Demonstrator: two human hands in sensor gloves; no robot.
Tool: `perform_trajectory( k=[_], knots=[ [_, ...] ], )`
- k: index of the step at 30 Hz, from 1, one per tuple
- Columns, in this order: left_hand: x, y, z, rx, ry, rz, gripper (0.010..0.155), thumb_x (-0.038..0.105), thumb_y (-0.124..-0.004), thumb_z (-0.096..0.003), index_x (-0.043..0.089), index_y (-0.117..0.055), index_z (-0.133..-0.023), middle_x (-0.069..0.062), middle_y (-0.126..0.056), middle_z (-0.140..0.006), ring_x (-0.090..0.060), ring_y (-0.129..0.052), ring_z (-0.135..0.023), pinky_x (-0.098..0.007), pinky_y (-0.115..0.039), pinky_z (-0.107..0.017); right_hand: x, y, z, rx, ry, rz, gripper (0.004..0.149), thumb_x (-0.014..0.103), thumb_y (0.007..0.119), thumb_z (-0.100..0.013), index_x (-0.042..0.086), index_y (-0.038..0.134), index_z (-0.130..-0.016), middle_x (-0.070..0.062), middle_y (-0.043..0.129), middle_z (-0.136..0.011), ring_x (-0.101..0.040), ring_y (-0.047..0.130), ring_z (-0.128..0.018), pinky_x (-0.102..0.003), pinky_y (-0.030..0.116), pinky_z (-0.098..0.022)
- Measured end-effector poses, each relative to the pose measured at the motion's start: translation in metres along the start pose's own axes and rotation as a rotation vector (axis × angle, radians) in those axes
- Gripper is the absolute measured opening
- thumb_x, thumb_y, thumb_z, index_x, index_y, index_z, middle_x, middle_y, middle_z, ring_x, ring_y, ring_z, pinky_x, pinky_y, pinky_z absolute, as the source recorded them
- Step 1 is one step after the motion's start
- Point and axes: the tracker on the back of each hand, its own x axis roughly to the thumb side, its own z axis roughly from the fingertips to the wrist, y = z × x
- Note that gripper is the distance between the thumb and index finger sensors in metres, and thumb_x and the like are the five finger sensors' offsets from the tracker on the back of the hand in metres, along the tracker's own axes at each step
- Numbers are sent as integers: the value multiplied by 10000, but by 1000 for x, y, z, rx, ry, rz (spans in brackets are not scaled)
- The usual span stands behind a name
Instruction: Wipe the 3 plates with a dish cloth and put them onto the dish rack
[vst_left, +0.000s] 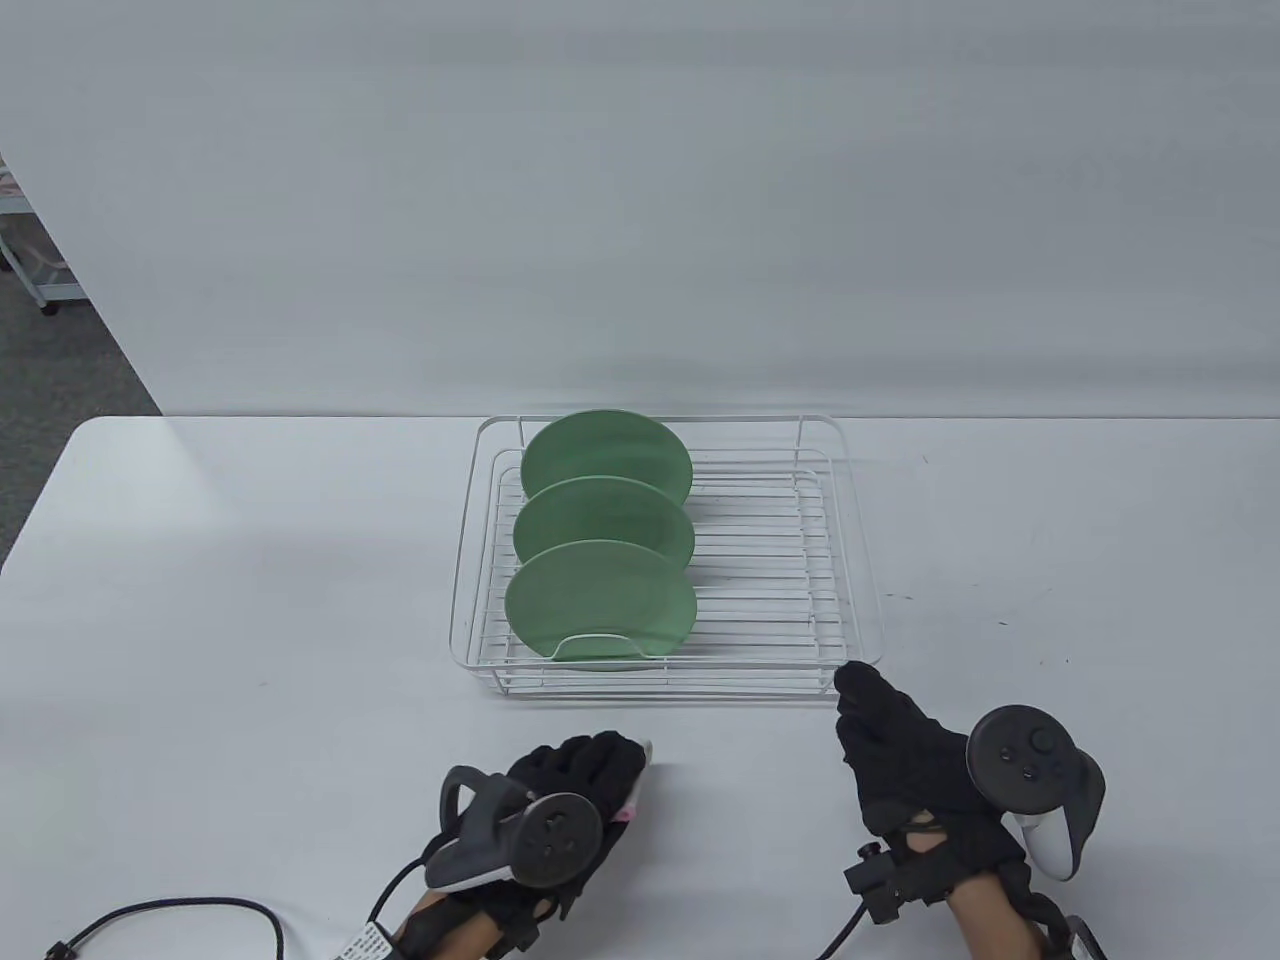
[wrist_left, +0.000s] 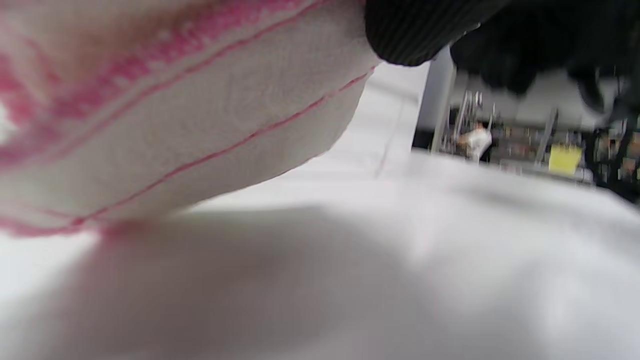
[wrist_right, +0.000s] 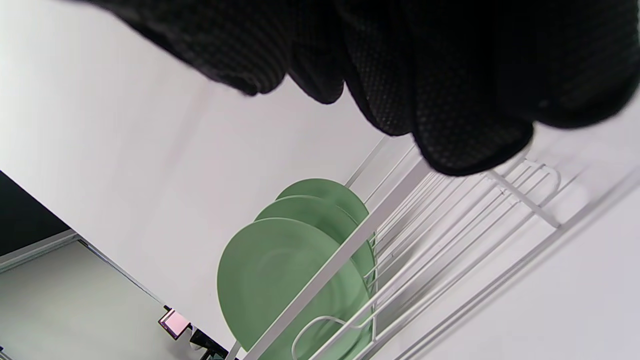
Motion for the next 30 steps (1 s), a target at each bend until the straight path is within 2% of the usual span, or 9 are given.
perform_trajectory(
  k=[4, 10, 13, 15, 18, 21, 27, 29, 30],
  knots=[
    [12, -27, -13, -134, -17, -44, 611, 410, -736, -487, 223, -588, -1049, -154, -713, -1068, -453, -787, -951, -621, -729, -634, -3, 4, 1, 21, 3, 21, 608, 339, 826, -392, 92, 729, -939, -274, 860, -851, -473, 978, -501, -574, 864, -321],
    [4, -19, -9, -198, -32, 92, 806, 653, -728, -421, 245, -515, -1083, -164, -628, -1117, -485, -681, -1011, -652, -663, -675, -1, 10, 2, 36, -24, 67, 613, 333, 835, -383, 94, 731, -938, -270, 859, -856, -479, 975, -509, -580, 861, -327],
    [-3, 1, 1, -95, -46, 207, 822, 677, -700, -411, 234, -522, -1081, -173, -640, -1108, -485, -690, -1006, -660, -662, -669, 6, 6, 7, -44, -91, 58, 602, 318, 839, -384, 94, 741, -934, -267, 863, -862, -511, 956, -549, -620, 835, -361],
    [-6, 22, 12, 58, -54, 219, 800, 655, -705, -421, 227, -534, -1075, -176, -649, -1101, -484, -704, -998, -662, -666, -664, 15, 4, 13, -116, -192, 81, 590, 305, 836, -394, 103, 740, -940, -264, 844, -892, -547, 905, -640, -680, 773, -441],
    [-9, 61, 36, 369, -38, 102, 778, 626, -719, -428, 223, -549, -1072, -182, -647, -1102, -489, -706, -994, -672, -656, -665, 32, 7, 25, -215, -396, 247, 616, 295, 853, -378, 128, 722, -956, -237, 801, -951, -554, 829, -771, -739, 665, -552],
    [-11, 84, 55, 554, 28, -98, 793, 628, -726, -416, 247, -521, -1080, -165, -587, -1134, -481, -642, -1034, -686, -611, -689, 43, 15, 34, -271, -581, 410, 854, 239, 971, -212, 174, 641, -996, -201, 710, -1026, -544, 714, -881, -778, 553, -610],
    [-25, 89, 64, 445, 264, -437, 984, 762, -591, -399, 281, -85, -1093, -151, -65, -1170, -490, -147, -1104, -746, -333, -740, 43, 28, 34, -175, -632, 634, 1135, 393, 998, -125, 285, 374, -1066, -147, 334, -1172, -535, 318, -1052, -842, 254, -660],
    [-32, 83, 59, 431, 254, -396, 986, 772, -581, -387, 291, -86, -1091, -140, -51, -1165, -482, -122, -1101, -749, -304, -735, 37, 31, 30, -106, -571, 712, 889, 544, 794, -355, 332, 310, -1070, -102, 261, -1192, -528, 242, -1071, -847, 217, -662],
    [-36, 81, 57, 414, 255, -379, 986, 774, -581, -378, 296, -99, -1092, -134, -59, -1168, -478, -124, -1103, -749, -299, -735, 35, 31, 28, -91, -549, 726, 897, 559, 789, -351, 345, 300, -1072, -86, 242, -1198, -527, 224, -1074, -848, 208, -663]
  ],
)
